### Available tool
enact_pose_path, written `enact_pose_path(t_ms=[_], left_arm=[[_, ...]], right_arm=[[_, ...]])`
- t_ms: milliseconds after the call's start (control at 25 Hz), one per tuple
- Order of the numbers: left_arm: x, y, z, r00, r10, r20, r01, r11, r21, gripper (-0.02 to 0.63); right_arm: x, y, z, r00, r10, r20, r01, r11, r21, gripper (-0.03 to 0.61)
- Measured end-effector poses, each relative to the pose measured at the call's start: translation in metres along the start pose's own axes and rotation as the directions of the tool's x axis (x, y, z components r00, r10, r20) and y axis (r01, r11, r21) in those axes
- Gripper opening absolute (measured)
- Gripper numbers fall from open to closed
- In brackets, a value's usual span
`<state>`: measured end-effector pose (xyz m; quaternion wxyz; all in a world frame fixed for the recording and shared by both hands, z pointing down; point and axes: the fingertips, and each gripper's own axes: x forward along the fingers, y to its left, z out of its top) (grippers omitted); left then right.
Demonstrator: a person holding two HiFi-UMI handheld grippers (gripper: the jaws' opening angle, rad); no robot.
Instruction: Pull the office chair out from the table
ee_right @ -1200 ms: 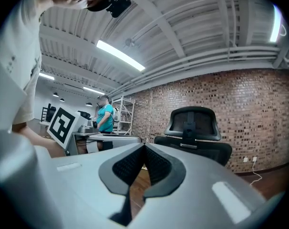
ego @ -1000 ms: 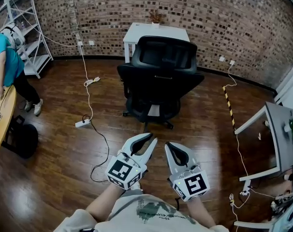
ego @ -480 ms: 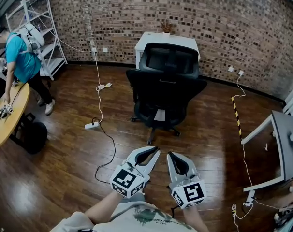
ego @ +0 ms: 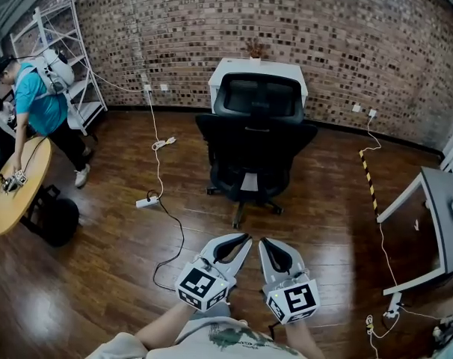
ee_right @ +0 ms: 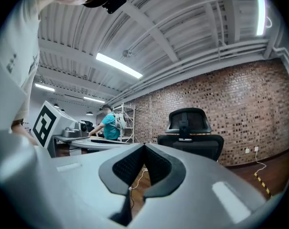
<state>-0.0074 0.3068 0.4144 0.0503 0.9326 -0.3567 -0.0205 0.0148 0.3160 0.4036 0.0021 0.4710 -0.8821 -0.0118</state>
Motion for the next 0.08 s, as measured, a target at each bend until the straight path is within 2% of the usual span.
enact_pose_path(t_ms=[80], left_arm=[[-0.0022, -0.0039, -0.0008, 1.0, -0.004, -0.005, 0.004, 1.0, 0.005, 0.044]], right_arm=[[-0.0032, 0.0022, 0.0008, 1.0, 0.0, -0.002, 0.0, 1.0, 0.002, -0.003]])
